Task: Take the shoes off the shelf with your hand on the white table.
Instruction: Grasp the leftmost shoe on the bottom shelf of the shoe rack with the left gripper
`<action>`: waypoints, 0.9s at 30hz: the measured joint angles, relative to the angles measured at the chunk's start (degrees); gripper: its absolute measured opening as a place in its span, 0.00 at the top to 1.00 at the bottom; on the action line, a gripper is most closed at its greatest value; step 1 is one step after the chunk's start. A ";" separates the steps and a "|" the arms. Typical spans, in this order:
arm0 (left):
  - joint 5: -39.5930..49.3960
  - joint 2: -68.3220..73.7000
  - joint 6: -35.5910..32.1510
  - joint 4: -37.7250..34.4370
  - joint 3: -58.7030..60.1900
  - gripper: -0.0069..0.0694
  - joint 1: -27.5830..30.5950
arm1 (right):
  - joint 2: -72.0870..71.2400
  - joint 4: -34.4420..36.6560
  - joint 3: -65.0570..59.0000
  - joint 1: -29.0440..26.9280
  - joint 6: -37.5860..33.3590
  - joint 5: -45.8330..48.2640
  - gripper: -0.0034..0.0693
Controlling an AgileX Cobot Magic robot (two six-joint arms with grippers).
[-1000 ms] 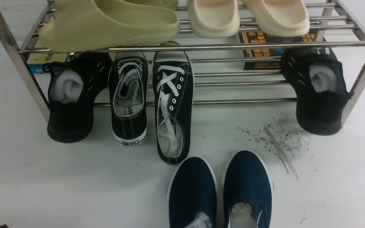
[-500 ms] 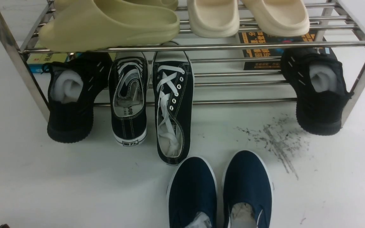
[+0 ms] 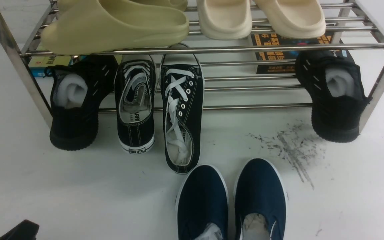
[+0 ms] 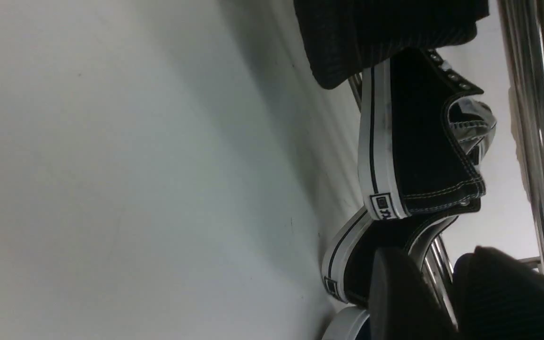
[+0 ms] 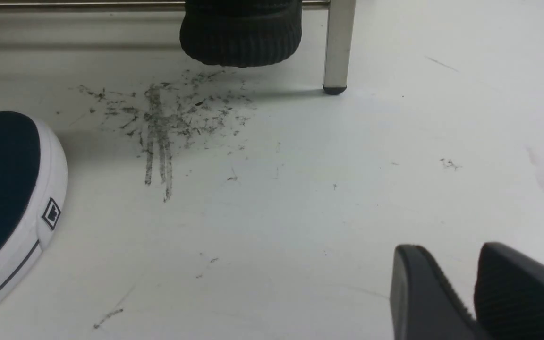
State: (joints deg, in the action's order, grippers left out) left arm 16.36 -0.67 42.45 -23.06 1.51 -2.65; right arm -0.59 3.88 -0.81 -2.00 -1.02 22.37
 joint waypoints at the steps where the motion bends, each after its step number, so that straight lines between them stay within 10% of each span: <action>1: -0.30 0.00 0.00 0.05 0.00 0.59 0.00 | 0.00 0.00 0.00 0.00 0.00 0.00 0.67; 14: 10.22 8.19 -4.60 9.27 -15.56 0.85 0.00 | 0.00 0.00 0.00 0.00 0.00 0.00 0.65; 22: 42.40 41.66 -9.49 25.71 -37.25 0.91 0.00 | 0.00 0.00 0.00 0.00 0.00 0.00 0.64; 27: 47.57 57.10 -18.35 22.38 -48.94 0.91 0.00 | 0.00 0.00 0.00 0.00 0.00 0.00 0.63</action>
State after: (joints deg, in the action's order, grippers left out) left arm 63.93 56.44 24.10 -0.68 -47.44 -2.65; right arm -0.59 3.88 -0.81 -2.00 -1.02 22.37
